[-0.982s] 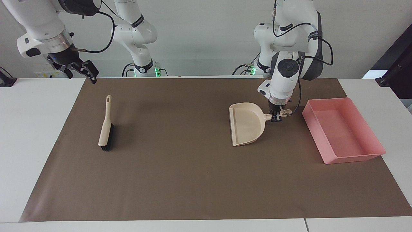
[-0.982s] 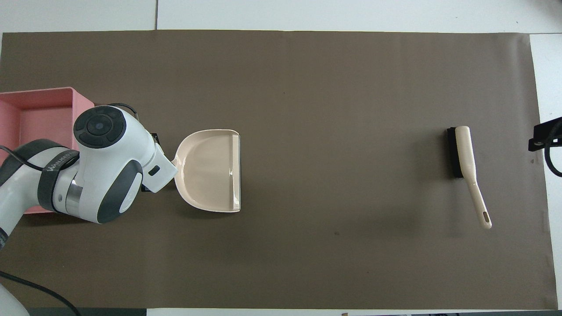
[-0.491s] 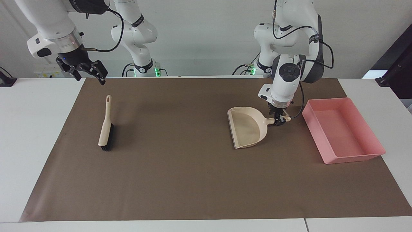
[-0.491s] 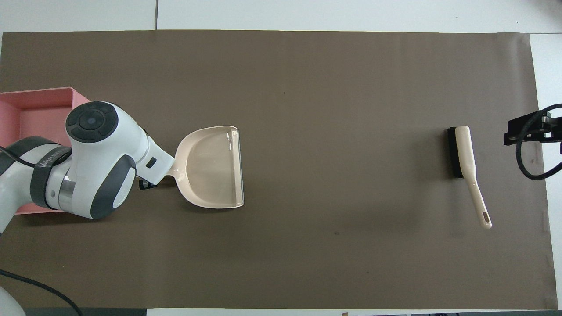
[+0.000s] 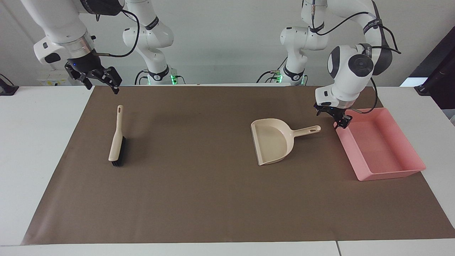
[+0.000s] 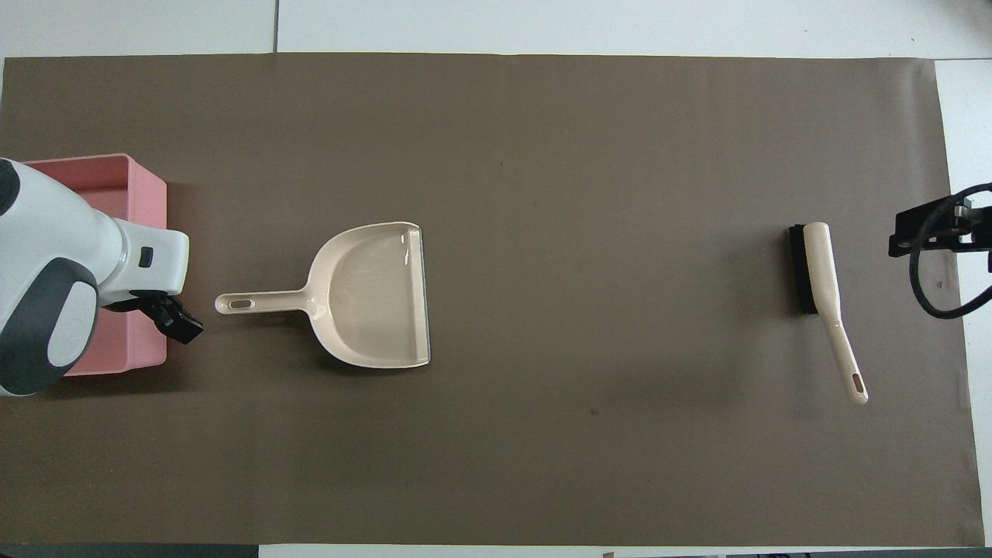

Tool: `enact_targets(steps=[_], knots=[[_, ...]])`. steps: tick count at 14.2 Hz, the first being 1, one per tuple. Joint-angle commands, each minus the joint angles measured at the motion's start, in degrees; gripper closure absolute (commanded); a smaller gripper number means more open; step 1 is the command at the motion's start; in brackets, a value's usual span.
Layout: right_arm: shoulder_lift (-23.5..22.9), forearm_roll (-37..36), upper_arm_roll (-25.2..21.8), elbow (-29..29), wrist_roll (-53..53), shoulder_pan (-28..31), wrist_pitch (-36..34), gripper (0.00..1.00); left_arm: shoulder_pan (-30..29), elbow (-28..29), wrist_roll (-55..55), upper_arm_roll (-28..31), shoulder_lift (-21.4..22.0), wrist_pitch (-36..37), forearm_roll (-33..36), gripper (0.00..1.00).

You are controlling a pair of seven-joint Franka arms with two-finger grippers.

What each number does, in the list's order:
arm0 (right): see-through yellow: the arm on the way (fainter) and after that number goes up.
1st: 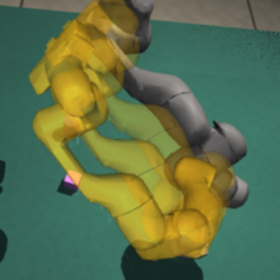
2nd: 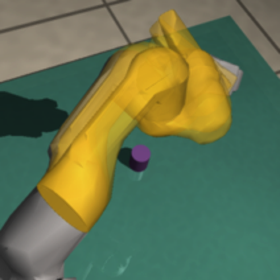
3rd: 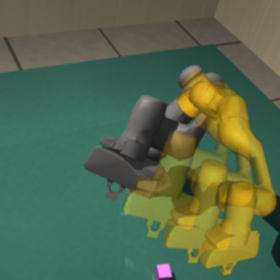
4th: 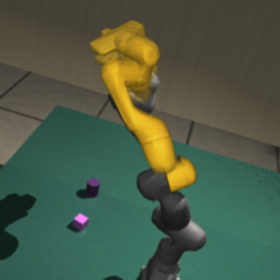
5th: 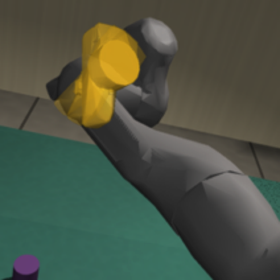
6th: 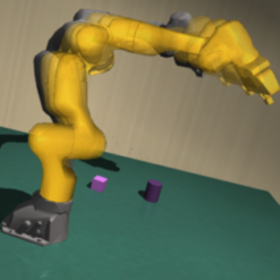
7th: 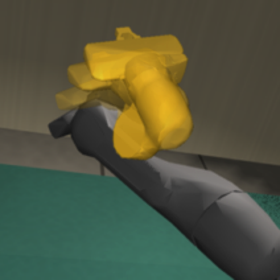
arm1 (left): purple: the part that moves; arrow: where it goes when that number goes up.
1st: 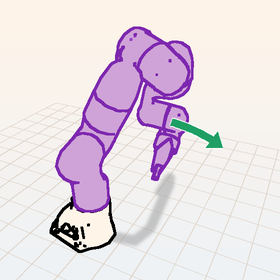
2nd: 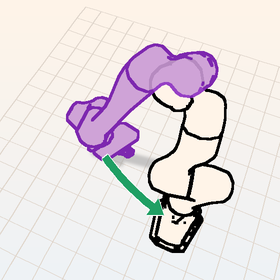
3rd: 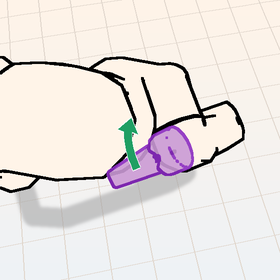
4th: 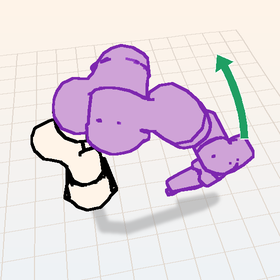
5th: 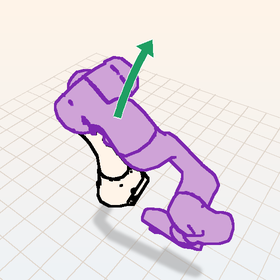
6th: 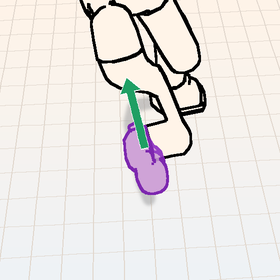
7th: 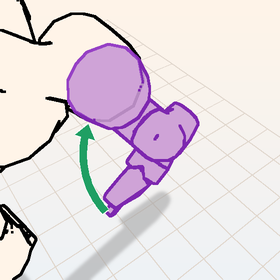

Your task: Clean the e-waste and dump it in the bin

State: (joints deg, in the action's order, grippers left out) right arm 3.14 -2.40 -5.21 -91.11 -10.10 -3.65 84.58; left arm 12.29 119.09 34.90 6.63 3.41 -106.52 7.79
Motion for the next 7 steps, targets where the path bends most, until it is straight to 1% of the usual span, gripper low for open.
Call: enact_targets(steps=[1,2,4,7], knots=[[0.2,0.12,0.11,0.06,0.96,0.31,-0.11,0.0,-4.45,-1.65,-10.96,-0.57,0.28,1.58,-0.67,0.03],[0.2,0.12,0.11,0.06,0.87,0.31,-0.2,0.0,-5.43,-2.27,-12.48,-0.48,0.28,1.58,-1.46,0.03],[0.2,0.12,0.11,0.15,0.87,0.31,-0.2,0.0,-7.09,-6.12,-16.78,-0.39,0.28,2.89,-1.99,0.03],[0.2,0.2,0.11,0.15,0.87,0.31,-0.2,0.0,-8.25,-13.42,-18.12,-0.31,-0.25,9.73,-4.71,0.02]])
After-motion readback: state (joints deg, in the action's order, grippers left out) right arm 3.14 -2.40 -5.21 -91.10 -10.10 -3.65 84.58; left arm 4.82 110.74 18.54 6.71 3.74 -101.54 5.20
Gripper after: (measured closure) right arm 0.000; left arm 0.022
